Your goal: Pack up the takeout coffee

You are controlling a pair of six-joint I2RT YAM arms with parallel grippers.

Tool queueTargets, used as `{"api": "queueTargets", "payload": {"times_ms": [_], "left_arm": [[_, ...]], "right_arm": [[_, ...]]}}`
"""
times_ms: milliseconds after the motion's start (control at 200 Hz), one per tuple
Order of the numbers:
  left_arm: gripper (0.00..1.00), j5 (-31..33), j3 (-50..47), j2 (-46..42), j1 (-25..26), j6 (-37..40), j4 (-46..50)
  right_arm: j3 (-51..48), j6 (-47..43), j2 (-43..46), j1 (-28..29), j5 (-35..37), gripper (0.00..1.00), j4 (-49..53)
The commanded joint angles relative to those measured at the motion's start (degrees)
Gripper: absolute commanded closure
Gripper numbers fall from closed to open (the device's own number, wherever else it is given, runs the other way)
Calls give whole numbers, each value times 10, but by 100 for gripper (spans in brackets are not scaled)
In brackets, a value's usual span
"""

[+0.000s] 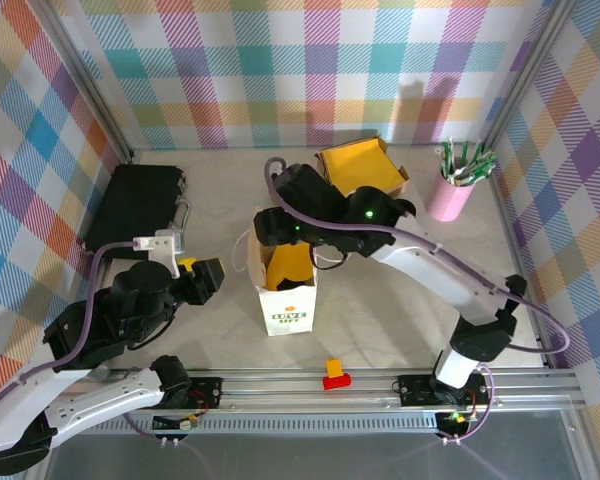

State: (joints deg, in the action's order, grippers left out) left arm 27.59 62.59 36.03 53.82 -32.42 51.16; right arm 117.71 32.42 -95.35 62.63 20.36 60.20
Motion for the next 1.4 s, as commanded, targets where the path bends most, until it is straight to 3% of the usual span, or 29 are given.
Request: {"api": "queueTargets", "payload": {"times_ms": [0,250,495,695,895,1095,1230,1395], "left_arm": [[40,30,25,3,-5,23,7],[36,75,41,23,-5,65,-13],[19,154,43,45,-5,130,-54],[0,244,19,54,-19,191,-107],[0,224,-44,38,-104,236,-189],[0,191,-149,42,-211,284,-309],[0,168,-227,58,-297,283,-397],[0,92,-329,92,-403,248,-503]], "right_arm": [[13,-46,29,-7,24,33,-14],[-36,-55,95,-73,-2,30,-22],[-189,-72,229,-190,-31,25,-80],[-327,-101,339,-318,-36,15,-117],[-456,-136,401,-456,-57,0,-160],[-619,-121,437,-584,-130,1,-280],[-725,-134,432,-605,-106,1,-386],[-813,-189,386,-607,-87,1,-513]]}}
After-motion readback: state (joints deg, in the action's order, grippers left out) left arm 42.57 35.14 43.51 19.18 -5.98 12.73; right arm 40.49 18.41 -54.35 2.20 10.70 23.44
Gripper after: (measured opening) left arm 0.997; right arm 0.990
